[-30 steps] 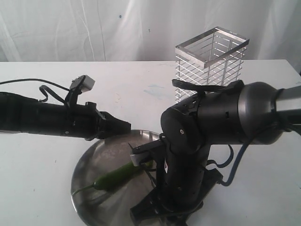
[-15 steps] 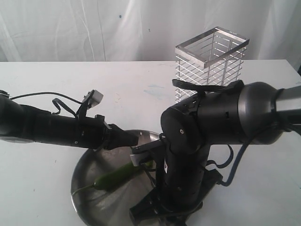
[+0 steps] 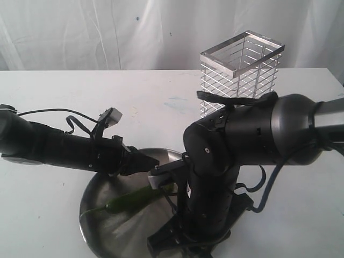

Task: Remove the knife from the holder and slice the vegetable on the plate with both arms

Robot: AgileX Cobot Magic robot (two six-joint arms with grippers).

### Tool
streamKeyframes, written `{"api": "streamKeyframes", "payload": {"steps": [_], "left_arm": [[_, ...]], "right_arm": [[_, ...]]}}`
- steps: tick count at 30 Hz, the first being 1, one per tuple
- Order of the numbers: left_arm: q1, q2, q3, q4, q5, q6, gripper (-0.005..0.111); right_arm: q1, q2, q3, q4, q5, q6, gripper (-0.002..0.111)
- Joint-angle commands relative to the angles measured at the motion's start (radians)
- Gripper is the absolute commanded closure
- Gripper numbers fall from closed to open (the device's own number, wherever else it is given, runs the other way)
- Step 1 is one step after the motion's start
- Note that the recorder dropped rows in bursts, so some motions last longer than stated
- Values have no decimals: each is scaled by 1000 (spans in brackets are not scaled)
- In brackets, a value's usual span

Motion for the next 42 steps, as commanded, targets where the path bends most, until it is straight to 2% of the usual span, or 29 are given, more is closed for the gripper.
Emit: {"api": "streamKeyframes", "payload": {"steps": [1,6,12,26,38,42], "left_arm": [[4,27,16,63,-117,-37,107],[4,27,16,115,-164,-96,107],[4,27,16,296,-275,-276,107],[4,27,16,408,-311,-391,107],[4,23,16,455,-334,-399,107],[4,23,16,527,-340,-454,107]], "right_arm": [[4,27,0,-3,-32,-1,108],[4,77,0,-3,-35,-1,108],[4,81,0,-3,-31,-1,108],[4,81,0,-16,19,6,108],[4,79,0,-39,58,-20,108],[4,56,-8,-58,62,-20,108]]}}
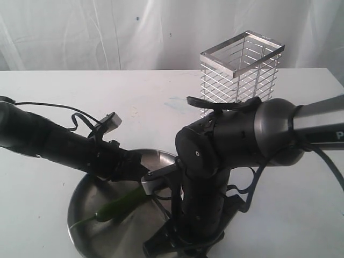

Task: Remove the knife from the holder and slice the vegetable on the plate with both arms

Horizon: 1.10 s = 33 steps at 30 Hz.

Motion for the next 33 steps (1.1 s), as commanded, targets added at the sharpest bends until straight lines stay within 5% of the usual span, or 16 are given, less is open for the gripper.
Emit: {"api": "streamKeyframes", "payload": {"steps": [1,10,22,33], "left_arm": [[8,47,36,275,-197,-62,107],[8,-28,34,519,-218,-291,107],[8,-298,-17,525,-135,-302,107],[8,-347,-17,429,-127,-309,107]], "right_arm": [[-2,-10,4,-55,52,11,108],[-4,-65,-3,-73,60,11,108],[-4,-65,-3,-71,58,11,108],[-4,-132,-3,-90,6,-36,108]]}}
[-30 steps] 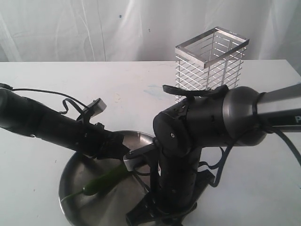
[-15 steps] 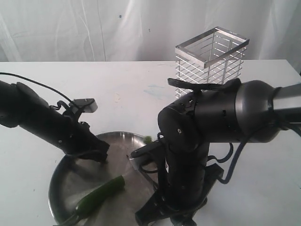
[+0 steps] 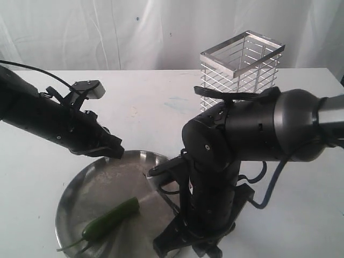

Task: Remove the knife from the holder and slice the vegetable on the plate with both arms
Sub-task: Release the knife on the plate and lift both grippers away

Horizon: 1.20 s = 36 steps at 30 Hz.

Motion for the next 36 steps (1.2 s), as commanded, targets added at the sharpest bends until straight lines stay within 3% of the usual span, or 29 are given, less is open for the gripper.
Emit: {"api": "streamKeyframes", "payload": {"steps": [1,7,14,16,19,21,27,32,36], "left_arm": [[0,-22,-2,-57,-10,-9,107],[0,-31,-2,-61,-59,-9,107],[0,-31,-2,-99,-28,-17,107],[0,-31,-2,-99,-26,-12,107],[0,-31,-2,-99,-34,-4,107],[0,-38,-2,-97,-24,-4,107],[1,-225,17,-33,-29,-22,107],[25,-353,202,103,-254,-170,107],[113,-414,331,107,-284,-252,107]], "right_arm": [[-5,-81,1,-45,-54,-16,108],[-5,-130,1,-63,-117,22,108],[-24,-23,-1,-63,-219,18,108],[-26,13,-1,-63,-241,18,99],[-26,19,-1,-89,-236,18,75],[-26,11,-1,-96,-221,18,73],[-26,-159,-1,-213,-198,65,75],[-67,-214,-1,-227,-226,99,107],[-137,-159,-32,-131,-157,15,108]]}}
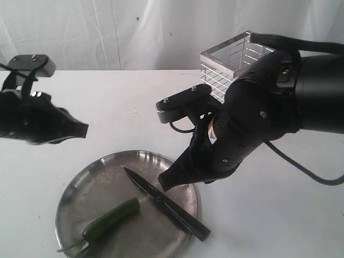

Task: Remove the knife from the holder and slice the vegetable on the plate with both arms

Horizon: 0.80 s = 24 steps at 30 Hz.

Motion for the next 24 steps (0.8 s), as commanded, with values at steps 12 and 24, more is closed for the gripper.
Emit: {"api": "streamKeyframes", "payload": {"steps": [12,24], "left_arm": [[346,-239,350,17,-53,-215,107],[347,-364,409,-58,-66,-238,107]], "right_arm": [[-196,-72,-275,201,42,-187,108],[-762,-504,-126,88,-12,-109,108]]}}
